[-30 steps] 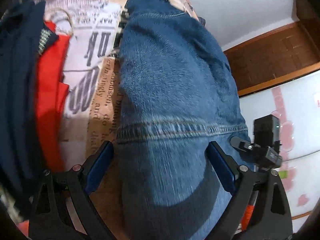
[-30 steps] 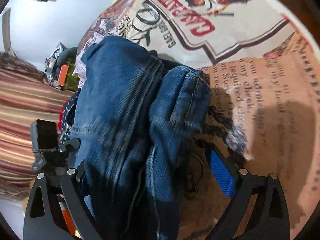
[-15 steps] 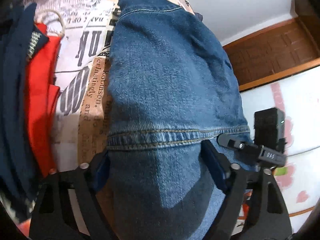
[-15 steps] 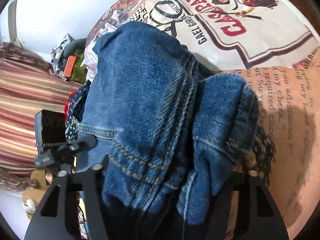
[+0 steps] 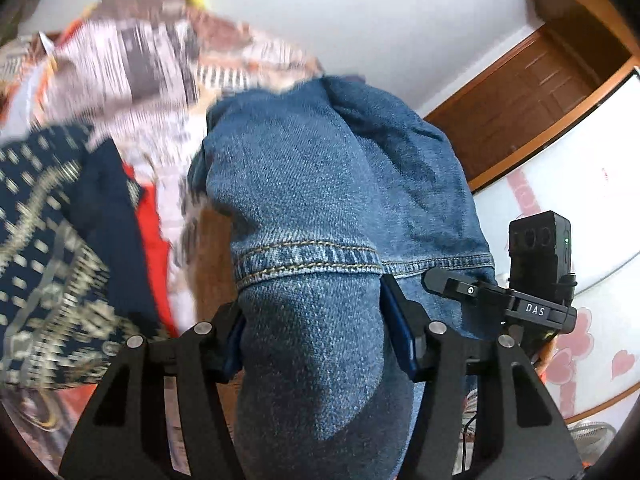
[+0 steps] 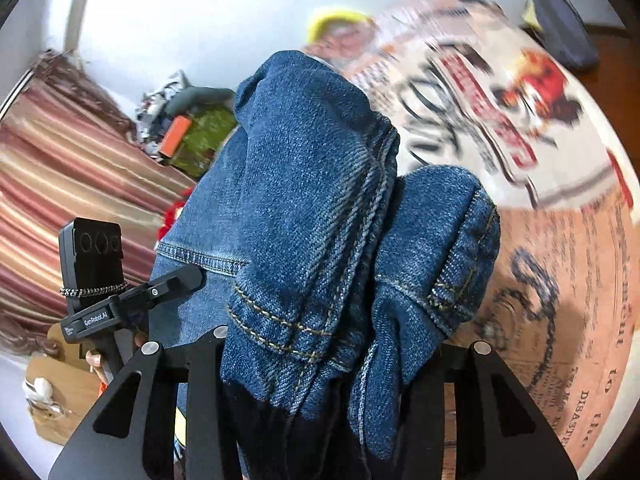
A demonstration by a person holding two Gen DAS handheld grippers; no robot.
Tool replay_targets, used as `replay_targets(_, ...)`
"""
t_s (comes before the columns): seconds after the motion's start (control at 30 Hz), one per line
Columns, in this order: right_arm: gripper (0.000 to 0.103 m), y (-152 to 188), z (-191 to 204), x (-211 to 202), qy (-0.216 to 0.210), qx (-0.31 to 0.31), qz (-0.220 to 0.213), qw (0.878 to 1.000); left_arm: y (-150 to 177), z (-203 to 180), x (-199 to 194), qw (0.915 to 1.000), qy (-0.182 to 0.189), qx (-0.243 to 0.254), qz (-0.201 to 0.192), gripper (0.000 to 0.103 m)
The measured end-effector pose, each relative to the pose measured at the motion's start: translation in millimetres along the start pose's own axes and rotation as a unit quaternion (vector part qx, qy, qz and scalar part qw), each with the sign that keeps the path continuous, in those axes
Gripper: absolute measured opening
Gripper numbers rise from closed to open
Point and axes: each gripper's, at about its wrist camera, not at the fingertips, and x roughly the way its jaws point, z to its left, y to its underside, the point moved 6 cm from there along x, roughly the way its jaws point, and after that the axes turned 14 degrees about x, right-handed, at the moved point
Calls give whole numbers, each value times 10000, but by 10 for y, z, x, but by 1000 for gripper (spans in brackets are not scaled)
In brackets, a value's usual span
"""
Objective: Fold large clothes
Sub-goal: 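Grasp the folded jacket bundle with both tools and lift it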
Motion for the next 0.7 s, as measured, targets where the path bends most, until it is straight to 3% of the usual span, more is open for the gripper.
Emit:
replay_targets(0.3, 38, -54, 930, 302, -348, -646, -174, 9972, 28, 304, -1033, 9968, -326, 111, -719, 59)
replay_targets(0.5, 38, -72, 1282, 850, -506, -826, 27, 9953, 75, 818, -1408, 9933, -754, -56, -877, 58)
replay_targets(0.7, 38, -80, 1489, 1472, -532, -938, 384, 9934, 233, 1374, -1483, 9884, -1110, -374, -967, 59)
